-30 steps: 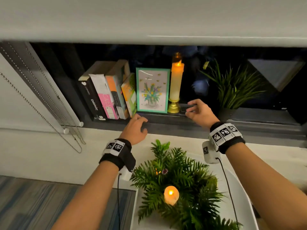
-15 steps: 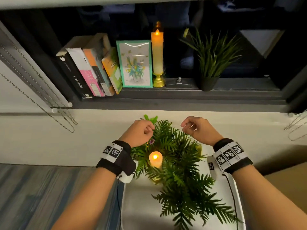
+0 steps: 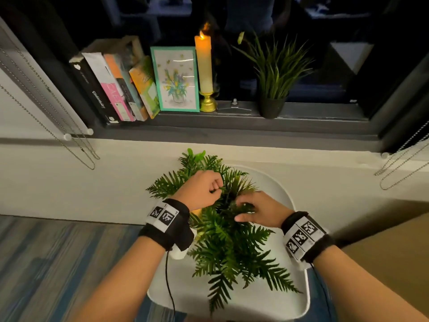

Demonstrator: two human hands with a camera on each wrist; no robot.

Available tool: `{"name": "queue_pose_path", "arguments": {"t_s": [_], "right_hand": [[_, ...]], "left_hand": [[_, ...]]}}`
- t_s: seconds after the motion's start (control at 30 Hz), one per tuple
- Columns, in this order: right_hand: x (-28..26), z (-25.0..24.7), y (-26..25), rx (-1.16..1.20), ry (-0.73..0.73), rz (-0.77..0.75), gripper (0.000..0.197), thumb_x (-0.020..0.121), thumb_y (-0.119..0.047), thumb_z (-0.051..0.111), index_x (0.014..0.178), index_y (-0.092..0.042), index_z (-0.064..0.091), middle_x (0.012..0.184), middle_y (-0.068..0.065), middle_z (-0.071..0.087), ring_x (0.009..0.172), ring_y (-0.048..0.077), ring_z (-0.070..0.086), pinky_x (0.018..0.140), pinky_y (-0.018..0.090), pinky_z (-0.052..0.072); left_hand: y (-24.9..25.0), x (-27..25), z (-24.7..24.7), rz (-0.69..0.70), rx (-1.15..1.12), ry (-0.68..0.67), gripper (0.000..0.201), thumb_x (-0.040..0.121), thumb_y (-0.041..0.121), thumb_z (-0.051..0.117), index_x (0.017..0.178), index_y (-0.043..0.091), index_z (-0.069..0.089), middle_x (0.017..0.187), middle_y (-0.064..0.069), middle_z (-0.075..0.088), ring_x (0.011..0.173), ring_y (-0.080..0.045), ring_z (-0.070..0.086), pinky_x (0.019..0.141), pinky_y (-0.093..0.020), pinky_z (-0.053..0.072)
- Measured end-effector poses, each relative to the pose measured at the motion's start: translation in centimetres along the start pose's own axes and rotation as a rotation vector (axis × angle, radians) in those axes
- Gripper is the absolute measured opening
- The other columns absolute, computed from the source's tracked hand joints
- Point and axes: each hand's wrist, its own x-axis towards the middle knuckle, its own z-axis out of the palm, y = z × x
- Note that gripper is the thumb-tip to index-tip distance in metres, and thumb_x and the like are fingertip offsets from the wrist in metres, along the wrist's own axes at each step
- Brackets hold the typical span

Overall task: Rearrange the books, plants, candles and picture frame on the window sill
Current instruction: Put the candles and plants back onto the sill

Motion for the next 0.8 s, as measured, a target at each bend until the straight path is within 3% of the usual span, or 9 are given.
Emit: {"name": "queue_pose_path", "arguments": {"t_s": [0.07,0.2,0.27,0.33,0.4,0.47,0.57,0.67,0.8], "right_hand": [[-0.8,-0.2,0.8,0.087,0.155,0.012,0.037,0.087,-0.041,0.062,0.118,-0.021,0.059,0.114,-0.002,0.06,0.098,0.012,0.058,0.086,0.026,0.045],[-2.3,-0.6,2.3,0.108,0.442,0.18,0.028,0.091,-0.036,0.057,0.114,-0.023,0.049,0.106,-0.004,0.056,0.08,0.014,0.062,0.075,0.03,0.052],[-2.7,-0.5,2.8,0.025,0.356,0.276,0.02,0.091,-0.036,0.057,0.097,-0.02,0.049,0.094,-0.001,0.057,0.078,0.019,0.059,0.074,0.032,0.049],[-3.0,0.3,2.7,-0.009,0.091,0.363,0.03,0.09,-0.047,0.054,0.088,-0.017,0.049,0.087,0.001,0.058,0.08,0.02,0.057,0.076,0.034,0.046],[-3.0,1.7,1.8,0.018,-0.127,0.407,0.041,0.087,-0.057,0.051,0.09,-0.016,0.052,0.088,0.002,0.058,0.082,0.019,0.056,0.08,0.033,0.046],[-2.7,3.1,0.6,0.044,-0.214,0.432,0.049,0.083,-0.065,0.051,0.1,-0.019,0.055,0.096,-0.001,0.062,0.089,0.017,0.059,0.088,0.033,0.048],[-2.1,4.0,-0.8,0.101,-0.245,0.461,0.039,0.08,-0.063,0.056,0.099,-0.029,0.058,0.084,-0.01,0.066,0.082,0.011,0.063,0.087,0.031,0.049],[-2.0,3.9,-2.2,0.15,-0.237,0.48,0.024,0.09,-0.033,0.058,0.104,-0.014,0.061,0.087,0.0,0.066,0.072,0.013,0.063,0.064,0.023,0.051],[-2.4,5.0,-2.4,0.005,-0.105,0.446,0.033,0.095,-0.024,0.051,0.113,0.0,0.063,0.112,0.017,0.066,0.104,0.03,0.062,0.091,0.034,0.049]], "left_hand": [[0.2,-0.8,0.7,0.008,0.014,0.01,0.014,0.086,0.019,0.066,0.098,0.014,0.067,0.091,0.003,0.062,0.081,-0.008,0.056,0.072,-0.014,0.043],[0.6,-2.1,1.6,-0.003,0.078,-0.042,0.031,0.085,0.04,0.067,0.109,0.021,0.065,0.102,0.007,0.062,0.094,-0.006,0.055,0.089,-0.023,0.045],[1.1,-2.4,1.8,0.004,0.149,-0.06,0.038,0.084,0.047,0.065,0.114,0.024,0.062,0.109,0.007,0.06,0.103,-0.008,0.051,0.096,-0.029,0.039],[1.5,-2.4,2.0,0.025,0.197,-0.076,0.041,0.084,0.05,0.064,0.116,0.024,0.061,0.112,0.006,0.059,0.107,-0.011,0.047,0.099,-0.033,0.033],[1.8,-2.5,2.3,0.05,0.236,-0.11,0.039,0.086,0.048,0.063,0.115,0.022,0.061,0.112,0.004,0.059,0.107,-0.014,0.047,0.099,-0.035,0.033],[1.8,-2.5,2.7,0.068,0.288,-0.136,0.035,0.089,0.045,0.061,0.112,0.02,0.061,0.11,0.003,0.06,0.107,-0.016,0.048,0.098,-0.037,0.034],[2.0,-2.5,2.9,0.076,0.343,-0.14,0.029,0.093,0.04,0.056,0.113,0.019,0.062,0.109,0.001,0.061,0.107,-0.02,0.051,0.098,-0.039,0.034],[2.1,-2.5,2.9,0.087,0.365,-0.146,0.029,0.095,0.036,0.055,0.117,0.018,0.063,0.114,0.0,0.062,0.111,-0.022,0.052,0.099,-0.04,0.033],[2.1,-2.7,2.8,0.104,0.371,-0.146,0.027,0.095,0.035,0.054,0.112,0.017,0.065,0.111,-0.001,0.064,0.108,-0.022,0.054,0.097,-0.04,0.035]]}}
